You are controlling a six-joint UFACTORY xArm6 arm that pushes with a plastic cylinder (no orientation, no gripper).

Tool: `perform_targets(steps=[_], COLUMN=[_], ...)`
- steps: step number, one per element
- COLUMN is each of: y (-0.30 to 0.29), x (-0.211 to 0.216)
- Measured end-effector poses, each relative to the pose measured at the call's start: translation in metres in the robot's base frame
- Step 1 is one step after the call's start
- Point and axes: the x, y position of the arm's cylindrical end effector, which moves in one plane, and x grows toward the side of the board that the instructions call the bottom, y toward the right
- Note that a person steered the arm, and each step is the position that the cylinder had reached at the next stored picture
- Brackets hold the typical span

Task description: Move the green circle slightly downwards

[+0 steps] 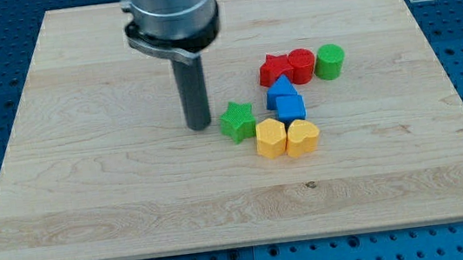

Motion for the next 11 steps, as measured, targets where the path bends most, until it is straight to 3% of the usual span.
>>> perform_targets(steps=[3, 6, 8, 9, 11], y=[-0.029, -0.028, 0.045, 0.113, 0.212], x=[-0.141, -0.157, -0.203, -0.19, -0.115])
